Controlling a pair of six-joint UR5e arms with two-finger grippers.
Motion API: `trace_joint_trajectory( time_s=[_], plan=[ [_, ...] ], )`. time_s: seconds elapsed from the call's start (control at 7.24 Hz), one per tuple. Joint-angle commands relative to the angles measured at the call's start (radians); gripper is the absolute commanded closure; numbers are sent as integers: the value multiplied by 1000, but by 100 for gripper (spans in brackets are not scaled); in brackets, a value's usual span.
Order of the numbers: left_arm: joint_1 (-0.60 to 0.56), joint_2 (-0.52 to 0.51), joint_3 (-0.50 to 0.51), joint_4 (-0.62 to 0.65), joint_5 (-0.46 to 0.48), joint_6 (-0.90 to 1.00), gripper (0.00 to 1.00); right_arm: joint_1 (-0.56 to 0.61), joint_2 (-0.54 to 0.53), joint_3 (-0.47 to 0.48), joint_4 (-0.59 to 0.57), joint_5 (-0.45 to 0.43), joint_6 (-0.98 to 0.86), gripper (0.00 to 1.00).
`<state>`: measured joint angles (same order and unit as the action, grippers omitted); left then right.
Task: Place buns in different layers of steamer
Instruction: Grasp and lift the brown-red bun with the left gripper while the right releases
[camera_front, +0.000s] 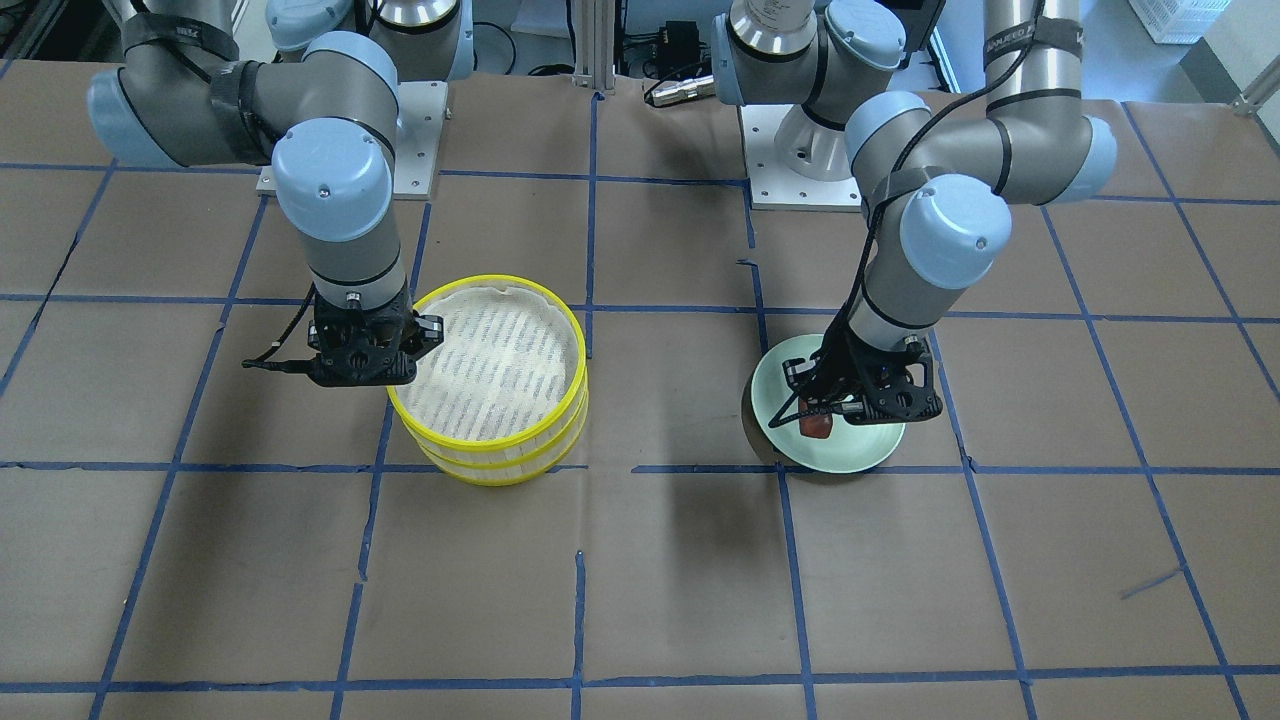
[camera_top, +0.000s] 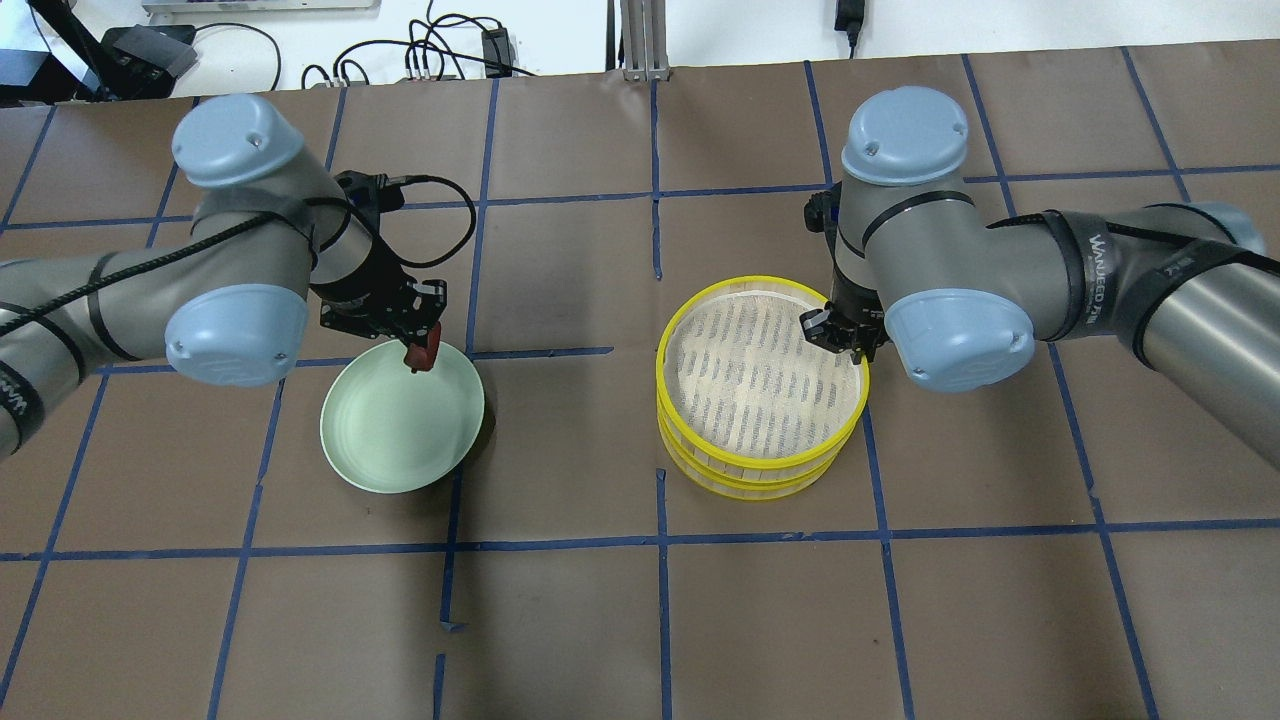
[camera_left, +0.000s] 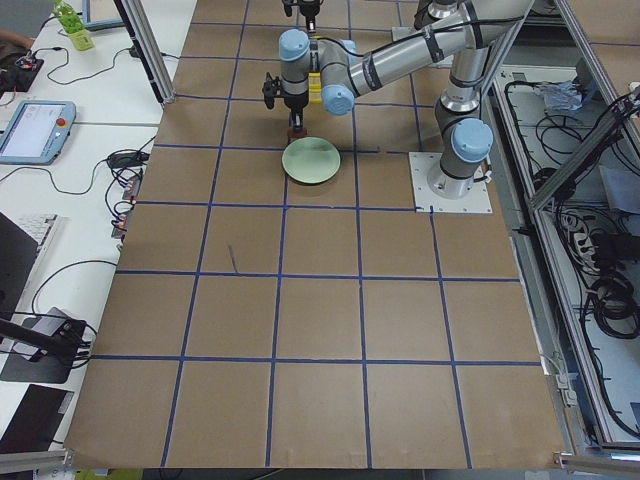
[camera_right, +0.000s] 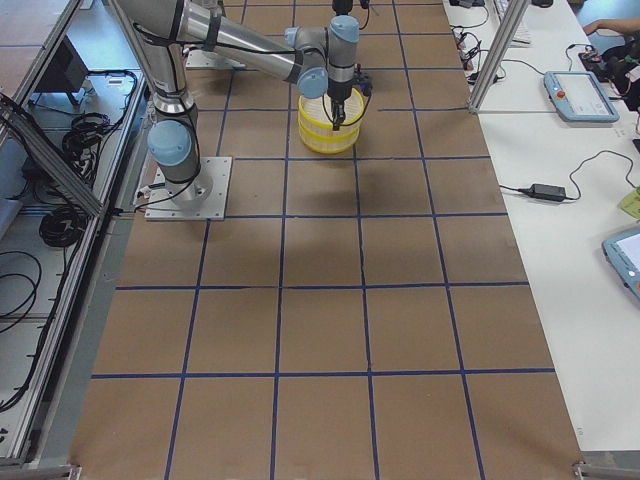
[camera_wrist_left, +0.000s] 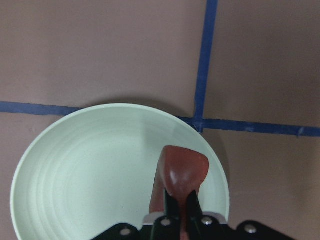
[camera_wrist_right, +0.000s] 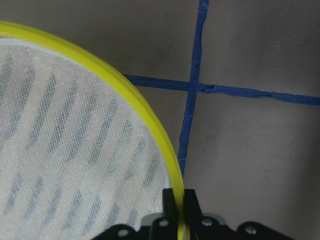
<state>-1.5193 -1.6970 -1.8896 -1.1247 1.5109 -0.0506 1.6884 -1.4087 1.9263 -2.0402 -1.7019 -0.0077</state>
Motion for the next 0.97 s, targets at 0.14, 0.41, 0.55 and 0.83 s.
trace_joint_trajectory(
  time_s=[0.14,0.41,0.55,0.83],
  plan=[
    [-114,39,121,-124,-18,-154,100,7,1,16,-6,-13,-3,91],
    [-122,37,132,-124,-14,-155,100,7,4,17,-6,-18,-3,45],
    [-122,36,132,-124,-17,-156,100,7,7,16,-3,-18,-3,25],
    [-125,33,135,-124,-23,-158,100,-7,-1,-18,0,-16,-8,0]
  ],
)
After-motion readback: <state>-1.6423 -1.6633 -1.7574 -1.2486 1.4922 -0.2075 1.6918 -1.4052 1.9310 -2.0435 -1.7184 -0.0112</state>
